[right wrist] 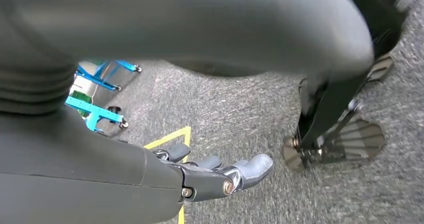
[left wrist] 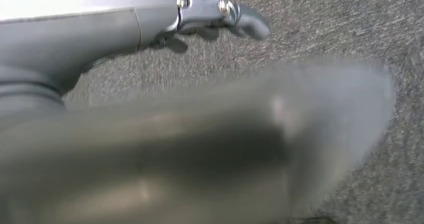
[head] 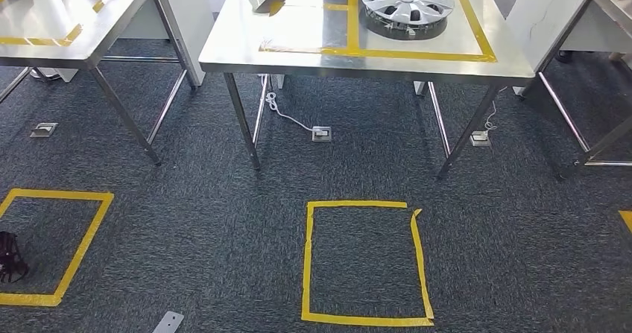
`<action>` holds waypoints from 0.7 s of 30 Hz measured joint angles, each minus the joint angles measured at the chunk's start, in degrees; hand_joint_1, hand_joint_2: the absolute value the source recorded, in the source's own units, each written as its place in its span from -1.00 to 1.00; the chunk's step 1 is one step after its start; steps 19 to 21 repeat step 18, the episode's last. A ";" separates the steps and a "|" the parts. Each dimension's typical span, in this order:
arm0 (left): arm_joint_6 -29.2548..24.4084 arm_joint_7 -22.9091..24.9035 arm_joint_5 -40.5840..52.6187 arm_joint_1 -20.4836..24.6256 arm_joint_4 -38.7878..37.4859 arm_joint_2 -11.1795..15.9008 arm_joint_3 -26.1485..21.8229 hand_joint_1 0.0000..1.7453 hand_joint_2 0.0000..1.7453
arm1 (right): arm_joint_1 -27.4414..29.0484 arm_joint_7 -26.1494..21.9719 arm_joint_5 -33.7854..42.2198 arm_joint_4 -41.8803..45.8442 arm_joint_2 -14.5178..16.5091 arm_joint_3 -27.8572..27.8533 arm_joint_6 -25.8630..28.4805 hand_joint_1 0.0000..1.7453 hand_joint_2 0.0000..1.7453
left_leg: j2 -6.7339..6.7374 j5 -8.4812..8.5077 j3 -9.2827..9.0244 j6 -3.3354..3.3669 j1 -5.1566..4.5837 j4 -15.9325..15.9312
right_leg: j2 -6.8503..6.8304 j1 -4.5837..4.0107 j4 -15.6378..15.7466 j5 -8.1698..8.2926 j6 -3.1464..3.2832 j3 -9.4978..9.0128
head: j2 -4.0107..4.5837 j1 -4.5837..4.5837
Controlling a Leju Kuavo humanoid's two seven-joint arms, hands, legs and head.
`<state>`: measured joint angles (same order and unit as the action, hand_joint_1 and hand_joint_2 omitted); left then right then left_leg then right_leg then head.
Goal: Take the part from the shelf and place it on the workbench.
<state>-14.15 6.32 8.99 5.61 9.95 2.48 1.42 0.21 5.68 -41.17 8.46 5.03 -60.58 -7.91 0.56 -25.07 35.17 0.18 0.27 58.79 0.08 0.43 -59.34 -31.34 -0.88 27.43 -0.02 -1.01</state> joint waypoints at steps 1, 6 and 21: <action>0.64 -0.35 -0.10 -0.35 -0.02 -0.18 -0.41 -1.00 1.00 | -0.10 0.05 -0.10 0.00 0.01 0.03 0.00 -1.00 1.00 | 0.01 0.33 -0.04 -0.35 0.00 -0.08 | 0.01 -0.15 1.68 -0.72 0.30 -0.86 | 0.00 0.03; 1.50 0.05 -0.46 -0.93 -0.13 -0.97 -1.62 -1.00 1.00 | -0.38 0.61 -0.53 0.00 0.07 0.28 0.63 -1.00 1.00 | -0.02 -1.66 0.08 0.07 -0.08 -1.04 | -0.27 -0.18 3.00 0.26 0.95 -0.49 | 0.00 0.11; 1.66 0.78 -0.51 -1.58 -0.38 -1.51 -2.53 -1.00 1.00 | -0.37 0.76 -0.71 0.00 0.07 0.54 0.72 -1.00 1.00 | -0.51 3.68 0.27 -1.54 0.27 -2.56 | -0.56 -0.63 2.55 1.17 1.96 0.65 | 0.00 0.05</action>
